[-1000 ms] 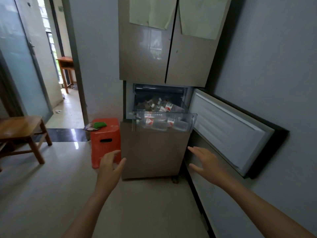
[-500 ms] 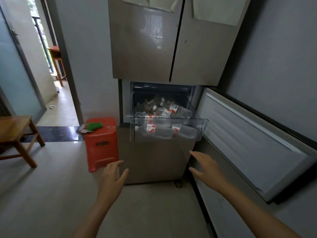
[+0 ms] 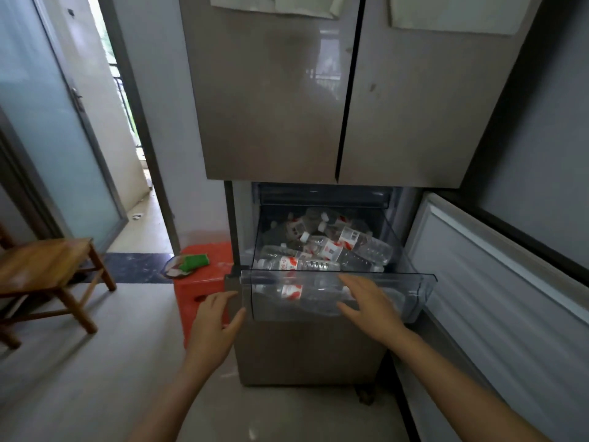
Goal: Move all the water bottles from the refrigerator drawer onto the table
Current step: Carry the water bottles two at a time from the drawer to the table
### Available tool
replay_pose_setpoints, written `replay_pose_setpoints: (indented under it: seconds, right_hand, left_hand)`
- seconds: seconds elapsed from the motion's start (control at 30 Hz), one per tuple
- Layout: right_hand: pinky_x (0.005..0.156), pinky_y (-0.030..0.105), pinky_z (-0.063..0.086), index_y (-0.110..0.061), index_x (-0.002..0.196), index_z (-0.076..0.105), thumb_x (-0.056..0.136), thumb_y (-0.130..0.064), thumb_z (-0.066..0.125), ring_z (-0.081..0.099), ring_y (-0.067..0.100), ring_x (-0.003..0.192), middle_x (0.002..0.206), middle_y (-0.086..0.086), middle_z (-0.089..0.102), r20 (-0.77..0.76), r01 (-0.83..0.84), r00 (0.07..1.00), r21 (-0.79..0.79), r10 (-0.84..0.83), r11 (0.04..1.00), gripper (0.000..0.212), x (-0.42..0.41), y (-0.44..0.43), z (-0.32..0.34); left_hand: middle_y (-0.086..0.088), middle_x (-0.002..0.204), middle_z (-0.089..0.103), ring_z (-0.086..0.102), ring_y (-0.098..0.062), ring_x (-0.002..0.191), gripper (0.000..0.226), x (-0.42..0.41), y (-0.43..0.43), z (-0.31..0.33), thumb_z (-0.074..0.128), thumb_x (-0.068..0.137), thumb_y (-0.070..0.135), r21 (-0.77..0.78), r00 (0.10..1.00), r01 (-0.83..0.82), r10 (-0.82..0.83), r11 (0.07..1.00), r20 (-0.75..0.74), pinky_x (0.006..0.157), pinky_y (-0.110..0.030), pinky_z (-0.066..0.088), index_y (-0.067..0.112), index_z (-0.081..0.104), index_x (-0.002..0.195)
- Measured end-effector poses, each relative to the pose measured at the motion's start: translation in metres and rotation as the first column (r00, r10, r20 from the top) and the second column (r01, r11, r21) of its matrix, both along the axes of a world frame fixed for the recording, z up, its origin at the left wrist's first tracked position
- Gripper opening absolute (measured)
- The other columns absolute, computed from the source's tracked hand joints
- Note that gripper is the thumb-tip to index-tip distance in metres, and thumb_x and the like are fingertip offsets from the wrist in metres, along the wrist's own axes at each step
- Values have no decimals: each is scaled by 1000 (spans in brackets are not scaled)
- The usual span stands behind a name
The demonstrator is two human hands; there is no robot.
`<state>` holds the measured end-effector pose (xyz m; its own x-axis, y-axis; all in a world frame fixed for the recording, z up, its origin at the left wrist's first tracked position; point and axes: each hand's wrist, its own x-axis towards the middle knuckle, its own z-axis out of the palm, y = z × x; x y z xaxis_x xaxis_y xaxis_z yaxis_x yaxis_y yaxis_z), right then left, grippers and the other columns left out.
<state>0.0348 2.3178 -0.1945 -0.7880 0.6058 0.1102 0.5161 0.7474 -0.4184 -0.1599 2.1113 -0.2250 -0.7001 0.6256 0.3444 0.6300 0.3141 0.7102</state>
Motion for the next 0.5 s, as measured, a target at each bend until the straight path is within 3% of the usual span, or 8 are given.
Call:
replay_pose_setpoints:
  seconds: [0.13, 0.23, 0.27, 0.33, 0.5]
  right_hand:
    - [112, 35, 22, -30, 144, 22, 91, -35, 51, 24, 13, 137, 150, -4, 27, 27, -23, 999, -30, 24, 999, 60, -18, 24, -11]
    - [113, 33, 16, -30, 144, 20, 92, -36, 49, 19, 12, 139, 152, -5, 22, 66, -25, 997, -25, 27, 999, 60, -24, 38, -19]
    - [113, 33, 14, -30, 144, 19, 92, -37, 48, 18, 12, 140, 152, -6, 21, 82, -19, 996, -25, 21, 1000, 60, -25, 42, -21]
    - [113, 34, 14, -31, 144, 20, 92, -37, 49, 17, 12, 140, 153, -5, 21, 95, 1, 995, -36, 3, 999, 60, -26, 52, -27]
    - [109, 31, 17, -30, 143, 24, 92, -37, 49, 21, 12, 137, 149, -5, 28, 116, 13, 993, 18, -15, 1000, 57, -34, 73, -29]
  left_hand:
    - [-8, 113, 56, 47, -14, 100, 28, -5, 22, -4, 62, 84, 15, -25, 1000, 11, -11, 1000, -7, 71, -6, 35, 9, 59, 111]
    - [-6, 111, 57, 50, -18, 102, 45, -12, 36, -8, 52, 79, 43, -85, 999, 39, -40, 996, -13, 82, -24, 39, 11, 61, 109]
    - [-6, 111, 58, 52, -20, 102, 46, -17, 43, -7, 50, 78, 44, -88, 999, 40, -42, 995, -16, 84, -28, 40, 12, 61, 109]
    - [-7, 111, 58, 51, -19, 102, 41, -25, 58, -4, 53, 80, 39, -92, 998, 47, -51, 995, -36, 85, -29, 39, 10, 61, 108]
    - [-7, 113, 57, 47, -17, 103, 63, -52, 103, 0, 34, 74, 52, -121, 989, 101, -113, 988, -96, 86, -29, 36, 9, 61, 111]
